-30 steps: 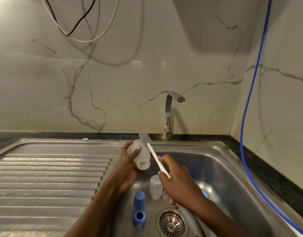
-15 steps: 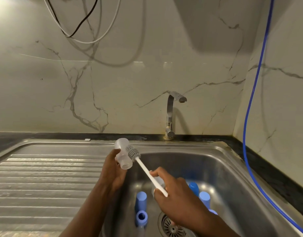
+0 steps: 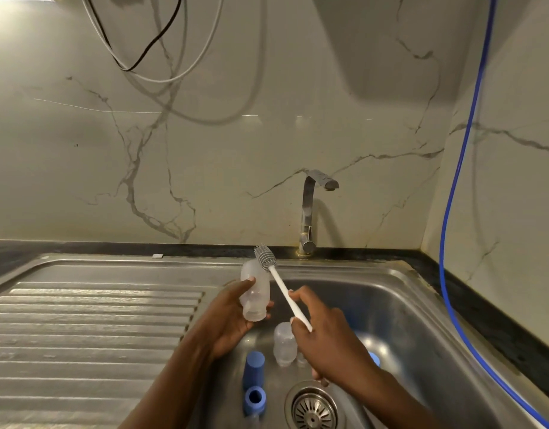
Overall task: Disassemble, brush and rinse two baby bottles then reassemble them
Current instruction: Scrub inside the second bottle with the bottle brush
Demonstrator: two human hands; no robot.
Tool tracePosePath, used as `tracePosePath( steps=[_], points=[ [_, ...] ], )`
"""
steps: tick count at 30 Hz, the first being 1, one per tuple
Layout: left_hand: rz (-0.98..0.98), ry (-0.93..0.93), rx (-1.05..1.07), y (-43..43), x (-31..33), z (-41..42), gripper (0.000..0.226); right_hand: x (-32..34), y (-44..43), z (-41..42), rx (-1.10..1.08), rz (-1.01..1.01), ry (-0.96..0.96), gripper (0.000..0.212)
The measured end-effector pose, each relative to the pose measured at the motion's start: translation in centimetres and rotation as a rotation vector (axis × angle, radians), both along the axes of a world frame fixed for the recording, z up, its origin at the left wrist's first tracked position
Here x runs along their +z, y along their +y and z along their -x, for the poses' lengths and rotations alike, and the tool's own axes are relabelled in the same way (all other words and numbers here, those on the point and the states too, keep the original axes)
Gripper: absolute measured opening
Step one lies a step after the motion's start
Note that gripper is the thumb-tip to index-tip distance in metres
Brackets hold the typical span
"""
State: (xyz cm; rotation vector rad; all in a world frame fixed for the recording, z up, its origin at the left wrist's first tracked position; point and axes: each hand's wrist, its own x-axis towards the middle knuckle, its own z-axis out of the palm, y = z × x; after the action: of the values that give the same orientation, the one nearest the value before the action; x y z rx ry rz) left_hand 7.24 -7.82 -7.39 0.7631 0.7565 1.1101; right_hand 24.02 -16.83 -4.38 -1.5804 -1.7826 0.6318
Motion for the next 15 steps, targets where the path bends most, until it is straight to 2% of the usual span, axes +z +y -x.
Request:
tracePosePath(
  steps=[4, 6, 9, 15],
  points=[
    [-0.014, 0.12, 0.038, -0.1, -0.2, -0.4, 0.072, 0.0, -0.4, 0.1, 0.024, -0.017, 0.028, 0.032],
    [-0.029, 0.01, 0.109, 0.4, -0.2, 0.1, 0.064, -0.1, -0.6, 0.1, 0.026, -0.036, -0.001, 0.033],
    [-0.006, -0.29, 0.165, 0.9, 0.0, 1.9, 0.037, -1.1, -1.3, 0.5, 0.073, -0.042, -0.102, 0.033],
    [0.013, -0.42, 0.183, 0.9, 0.4, 2.5, 0.032, -1.6, -2.5, 1.6, 0.103, -0.099, -0.128, 0.035]
  ],
)
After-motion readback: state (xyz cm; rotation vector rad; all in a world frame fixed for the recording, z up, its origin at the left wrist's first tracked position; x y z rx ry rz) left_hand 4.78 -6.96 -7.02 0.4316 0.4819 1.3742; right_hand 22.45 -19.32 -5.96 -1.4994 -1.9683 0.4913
